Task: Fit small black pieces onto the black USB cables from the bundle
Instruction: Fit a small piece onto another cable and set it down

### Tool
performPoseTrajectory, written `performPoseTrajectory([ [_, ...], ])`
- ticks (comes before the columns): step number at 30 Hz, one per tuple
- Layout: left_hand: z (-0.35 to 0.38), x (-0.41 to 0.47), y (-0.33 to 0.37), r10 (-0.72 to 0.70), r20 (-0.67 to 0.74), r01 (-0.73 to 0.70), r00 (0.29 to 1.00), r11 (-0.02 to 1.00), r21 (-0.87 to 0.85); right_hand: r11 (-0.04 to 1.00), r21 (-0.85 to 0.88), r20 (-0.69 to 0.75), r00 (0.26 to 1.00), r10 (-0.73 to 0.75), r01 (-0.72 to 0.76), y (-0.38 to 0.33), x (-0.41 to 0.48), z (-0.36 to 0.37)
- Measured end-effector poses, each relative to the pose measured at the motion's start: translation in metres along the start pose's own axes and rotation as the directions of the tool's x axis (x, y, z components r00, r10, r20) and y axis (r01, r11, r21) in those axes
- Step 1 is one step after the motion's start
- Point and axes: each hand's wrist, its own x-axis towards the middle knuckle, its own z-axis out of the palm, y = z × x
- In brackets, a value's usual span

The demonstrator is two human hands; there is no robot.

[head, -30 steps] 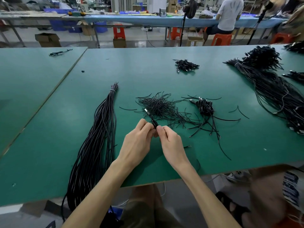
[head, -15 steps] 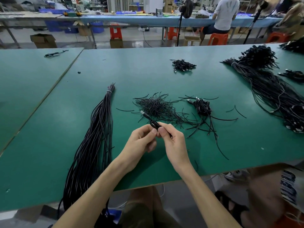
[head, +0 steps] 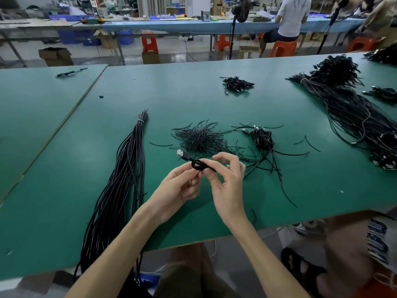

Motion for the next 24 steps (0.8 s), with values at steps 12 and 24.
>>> performPoseTrajectory([
  [12,0.0039,0.0011,-0.0054,0.038,-0.107,-0.043,0.994,0.998,-0.037,0.994,-0.006,-0.022,0.994,-0.111,0.111,-0.0022,-0.002,0.0003],
  [24,0.0096,-0.0047,-0.0028,0.265,-0.06,-0.205,0.962,0.851,0.484,0.874,0.37,0.208,0.945,0.253,-0.315,-0.0006,0.001,0.0015],
])
